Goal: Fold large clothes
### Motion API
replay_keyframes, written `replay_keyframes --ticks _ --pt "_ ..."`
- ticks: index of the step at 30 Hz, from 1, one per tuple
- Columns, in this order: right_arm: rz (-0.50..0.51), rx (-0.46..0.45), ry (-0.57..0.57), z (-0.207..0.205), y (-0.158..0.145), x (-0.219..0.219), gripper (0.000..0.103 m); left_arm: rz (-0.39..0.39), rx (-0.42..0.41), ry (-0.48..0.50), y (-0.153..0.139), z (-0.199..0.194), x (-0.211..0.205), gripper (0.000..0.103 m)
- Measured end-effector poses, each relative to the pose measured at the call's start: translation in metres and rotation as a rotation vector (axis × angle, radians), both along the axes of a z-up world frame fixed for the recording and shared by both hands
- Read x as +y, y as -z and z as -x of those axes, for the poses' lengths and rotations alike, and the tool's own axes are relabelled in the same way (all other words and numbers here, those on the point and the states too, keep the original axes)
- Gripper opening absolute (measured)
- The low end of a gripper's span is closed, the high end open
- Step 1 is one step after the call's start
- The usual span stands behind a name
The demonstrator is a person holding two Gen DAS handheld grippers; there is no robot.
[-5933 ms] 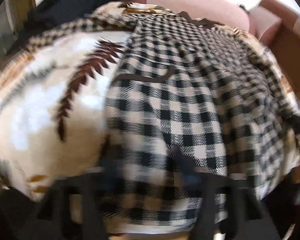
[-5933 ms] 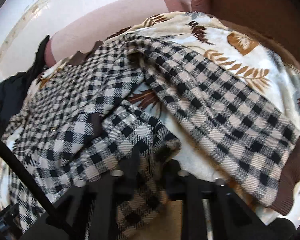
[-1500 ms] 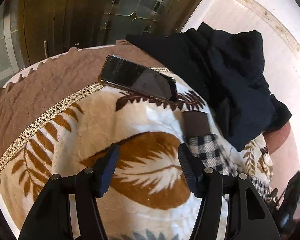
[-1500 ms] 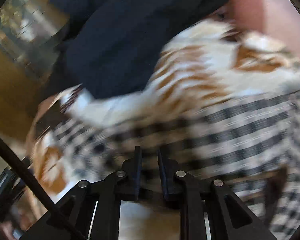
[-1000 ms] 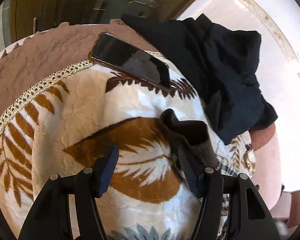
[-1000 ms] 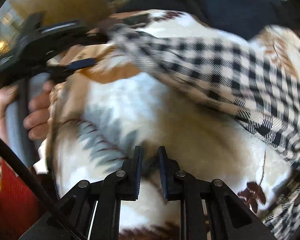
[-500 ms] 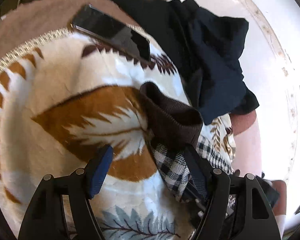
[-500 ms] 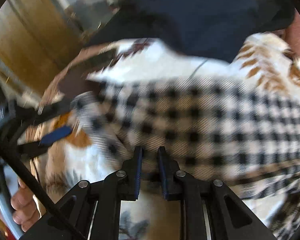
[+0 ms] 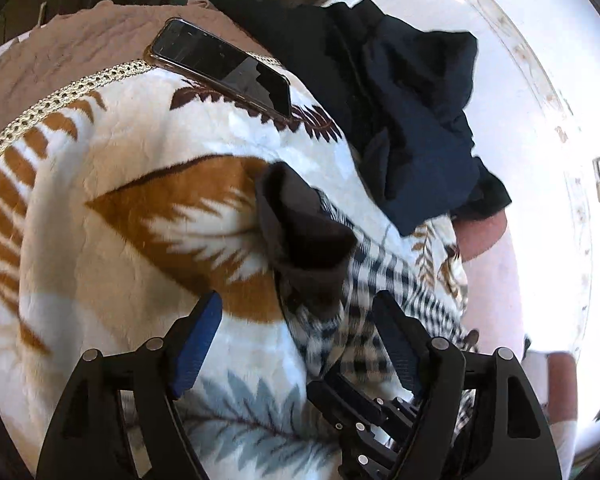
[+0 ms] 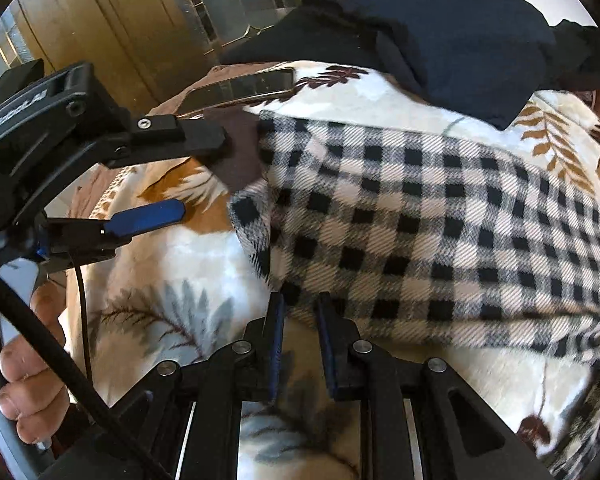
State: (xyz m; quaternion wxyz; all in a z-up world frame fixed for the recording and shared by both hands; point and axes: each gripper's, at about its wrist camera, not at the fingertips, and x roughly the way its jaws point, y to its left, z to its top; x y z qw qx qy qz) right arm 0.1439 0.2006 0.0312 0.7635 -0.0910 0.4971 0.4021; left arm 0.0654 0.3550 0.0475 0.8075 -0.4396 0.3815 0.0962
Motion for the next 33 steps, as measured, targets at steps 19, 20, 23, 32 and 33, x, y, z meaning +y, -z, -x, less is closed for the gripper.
replay_keyframes --ticks 19,20,23,32,33 --pt "0.074 -0.106 0.437 0.038 -0.039 -0.235 0.020 -0.168 0.116 0.037 0.008 -0.046 -0.033 0.009" --pt "0.054 -0.103 0.516 0.029 -0.042 -0.258 0.020 -0.163 0.107 0.027 0.006 -0.046 -0.034 0.009" --pt "0.009 -0.077 0.640 -0.002 -0.042 -0.285 0.020 -0.149 0.054 -0.008 -0.009 -0.042 -0.035 0.009" --pt "-0.020 0.078 0.679 -0.079 0.010 -0.260 0.024 -0.244 -0.039 0.041 -0.048 -0.054 -0.074 0.009" --pt "-0.026 0.069 0.683 -0.081 0.010 -0.261 0.024 -0.261 -0.041 0.057 -0.050 -0.056 -0.081 0.009"
